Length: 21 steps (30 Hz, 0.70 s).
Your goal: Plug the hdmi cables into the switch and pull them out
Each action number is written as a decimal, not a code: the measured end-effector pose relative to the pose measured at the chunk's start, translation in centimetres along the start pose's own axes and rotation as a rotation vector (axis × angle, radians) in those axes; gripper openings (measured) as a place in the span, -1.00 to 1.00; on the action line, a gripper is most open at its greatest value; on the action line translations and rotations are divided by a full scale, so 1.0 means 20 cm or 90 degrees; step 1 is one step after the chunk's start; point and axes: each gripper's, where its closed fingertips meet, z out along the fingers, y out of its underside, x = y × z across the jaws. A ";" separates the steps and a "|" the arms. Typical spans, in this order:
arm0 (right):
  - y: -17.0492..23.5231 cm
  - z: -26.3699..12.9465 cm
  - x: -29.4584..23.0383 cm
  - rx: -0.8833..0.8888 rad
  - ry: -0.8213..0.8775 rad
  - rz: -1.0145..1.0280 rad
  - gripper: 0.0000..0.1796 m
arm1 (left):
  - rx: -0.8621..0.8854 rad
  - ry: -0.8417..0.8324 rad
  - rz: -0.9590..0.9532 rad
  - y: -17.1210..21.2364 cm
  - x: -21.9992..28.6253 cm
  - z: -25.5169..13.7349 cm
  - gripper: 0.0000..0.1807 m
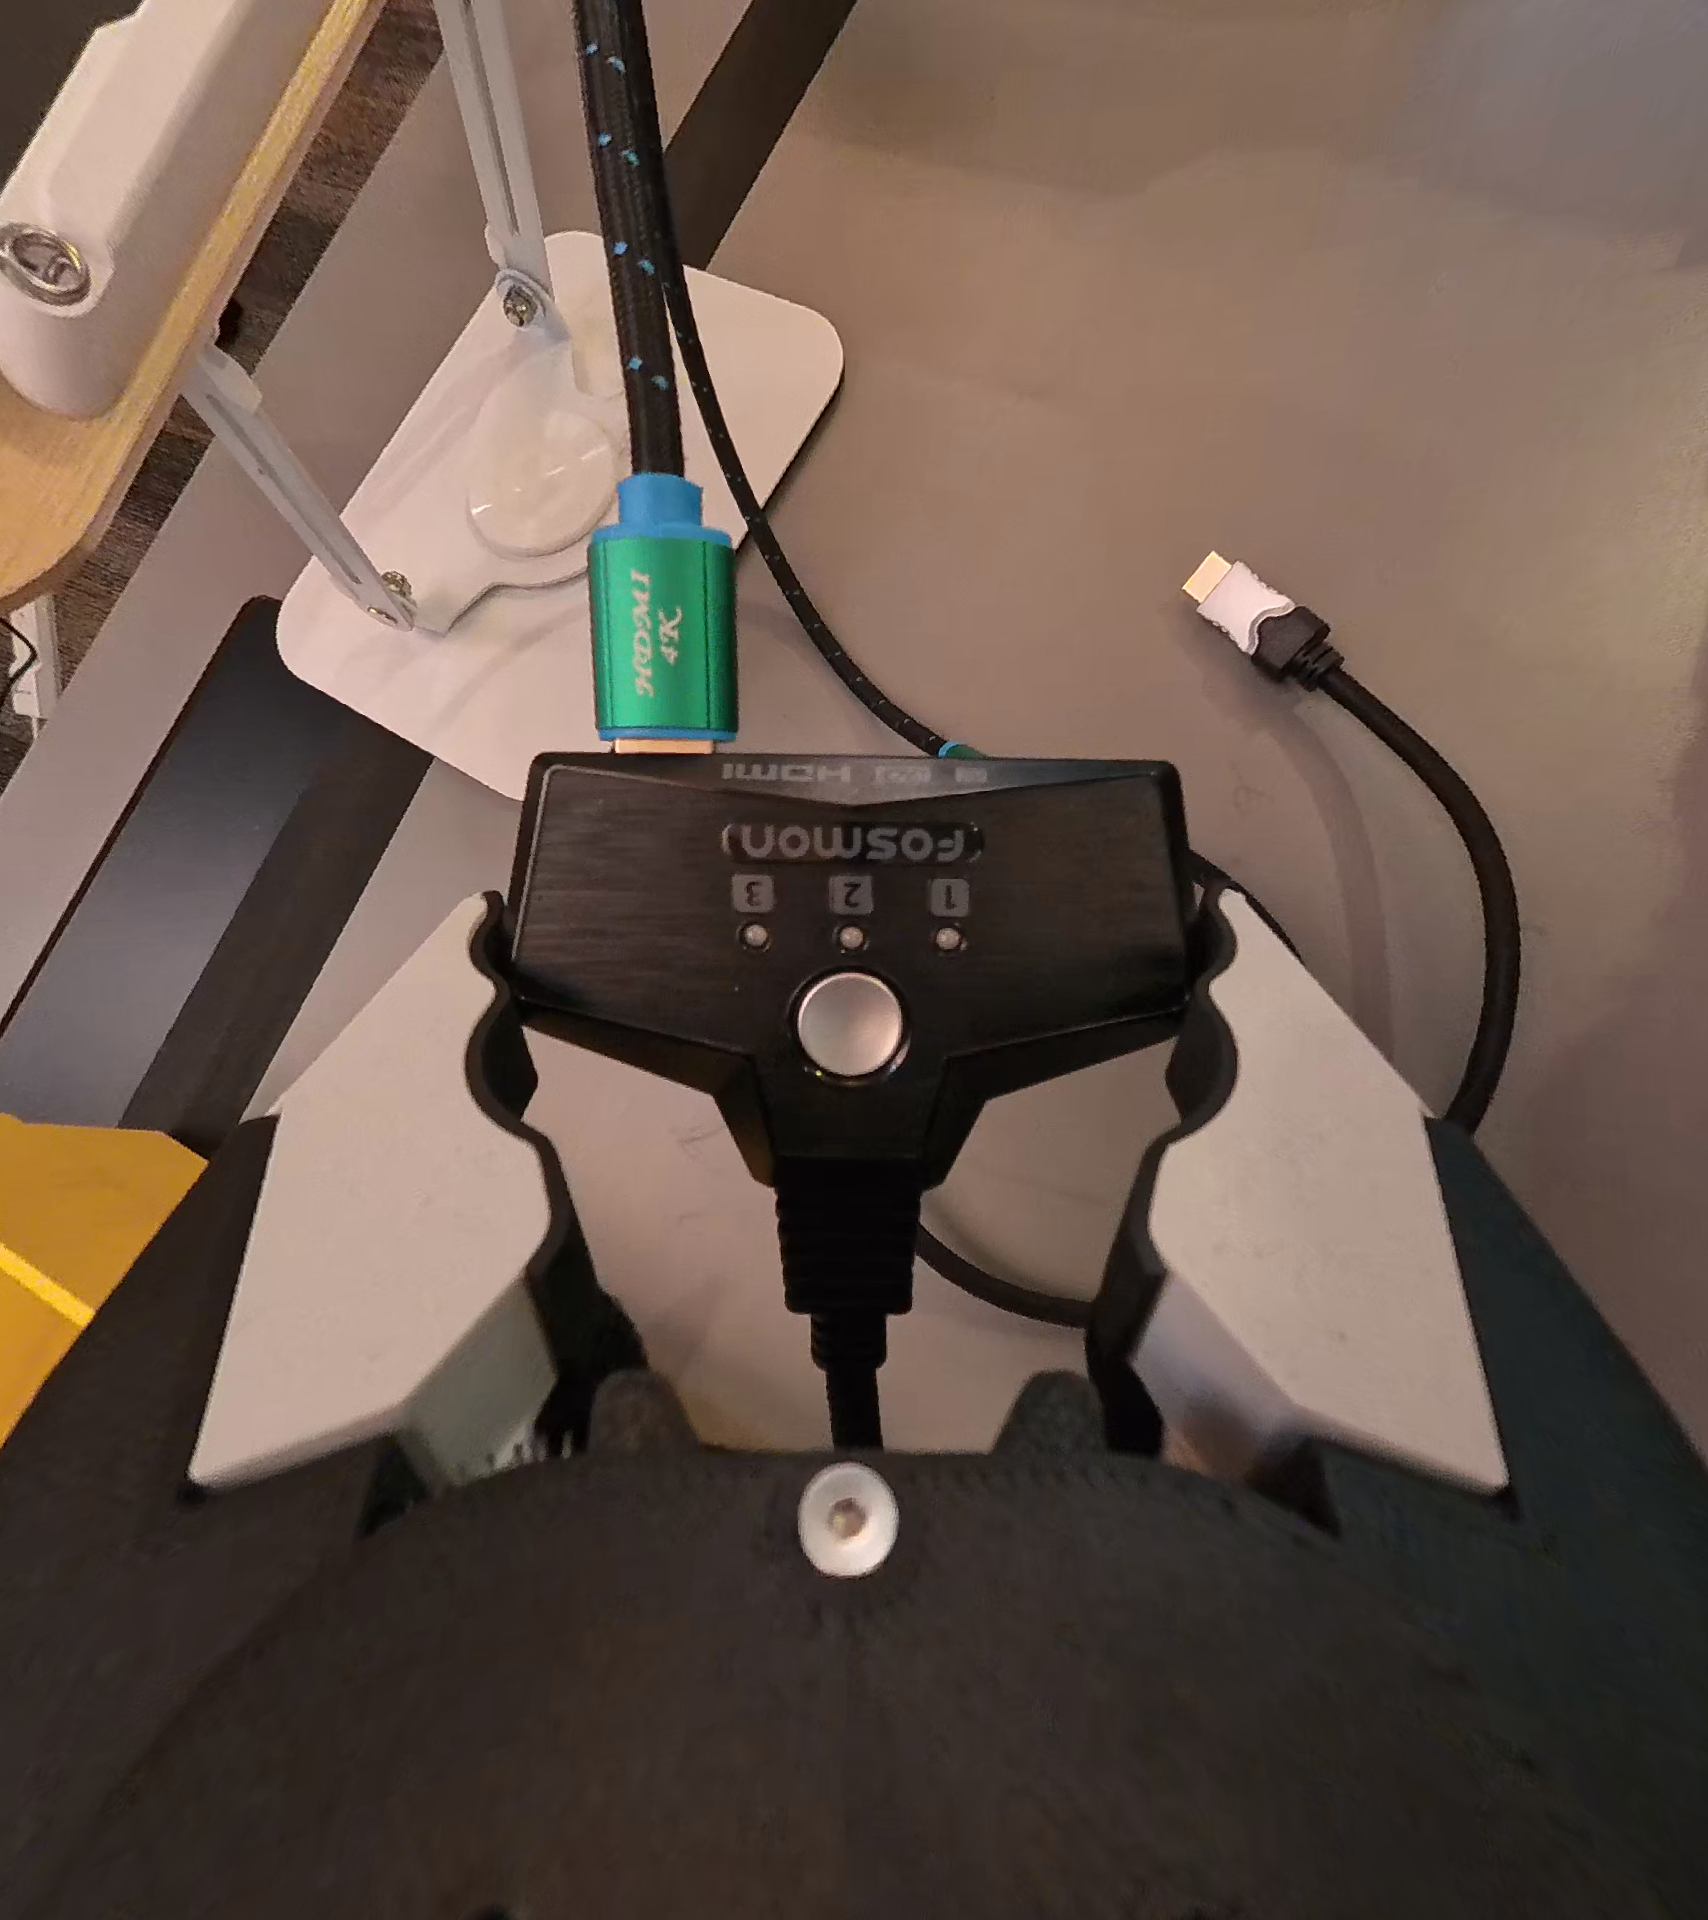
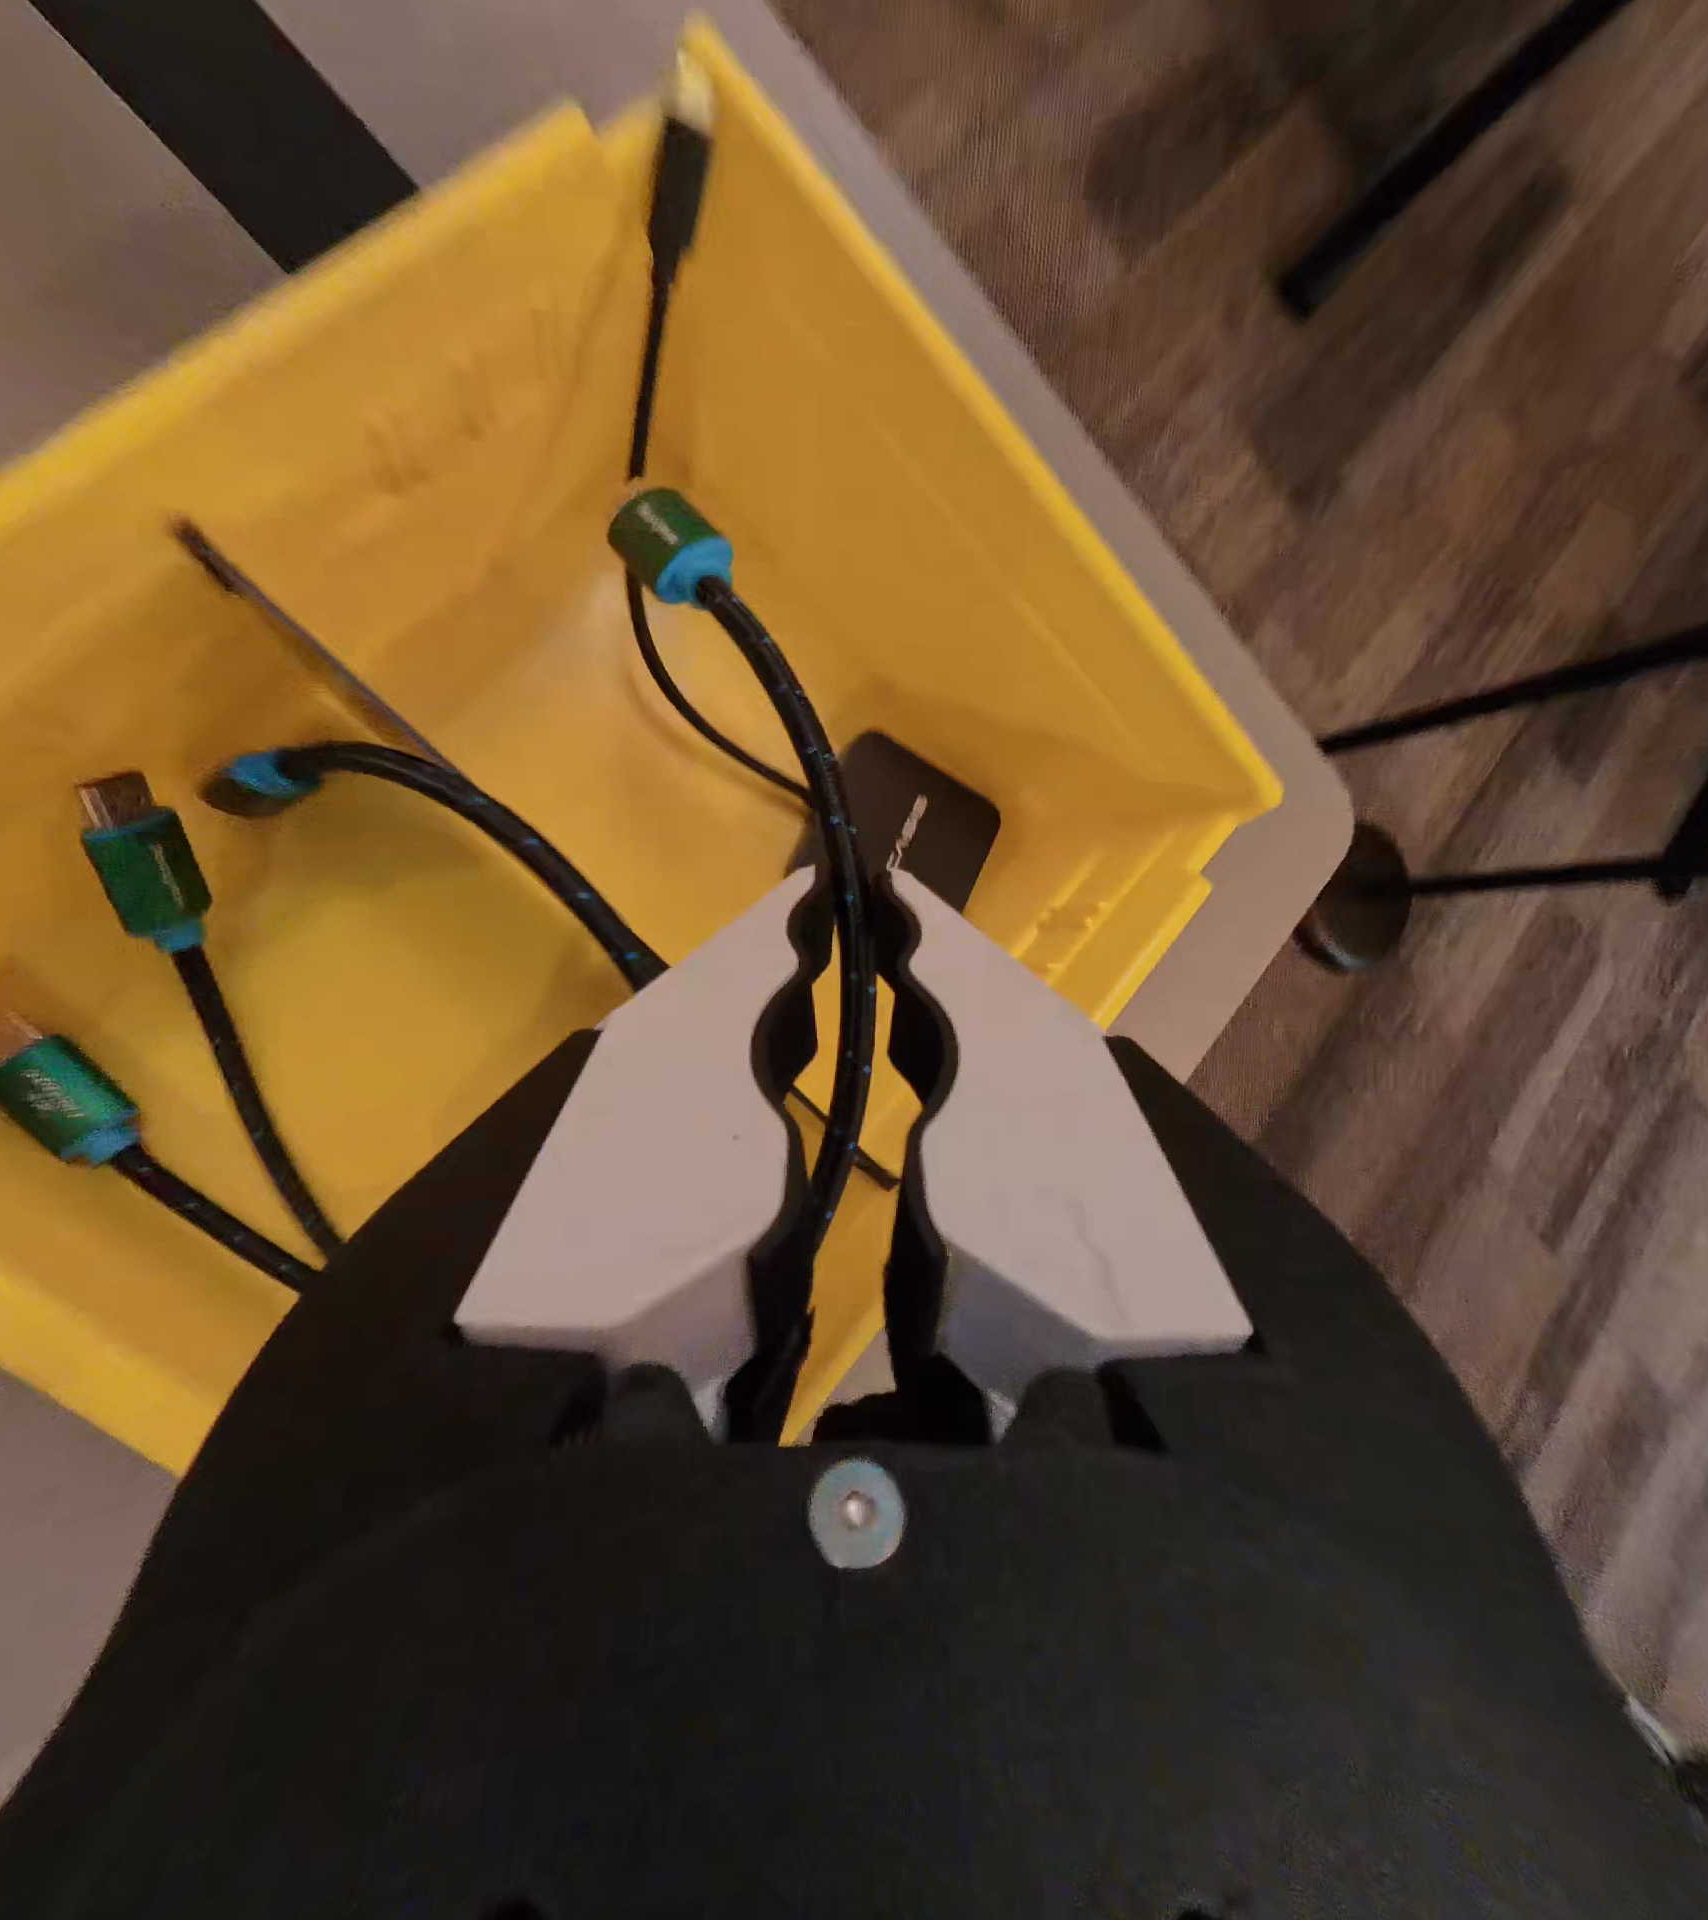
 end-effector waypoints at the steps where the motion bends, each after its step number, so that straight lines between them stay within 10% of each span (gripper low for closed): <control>1: -0.03 -0.05 -0.01 0.030 -0.004 -0.004 -0.95 | 0.000 0.001 0.000 0.00 0.00 0.00 0.37; 7: -0.11 -0.30 -0.14 0.113 -0.017 -0.123 -0.95 | -0.001 0.001 0.001 0.00 0.00 0.00 0.37; 14: 0.07 -0.19 -0.24 -0.045 -0.004 -0.253 -0.95 | -0.003 0.001 0.005 -0.01 0.01 0.00 0.37; 21: 0.00 -0.21 -0.30 0.036 -0.012 -0.285 -0.96 | -0.011 -0.004 0.005 0.01 0.00 -0.02 0.37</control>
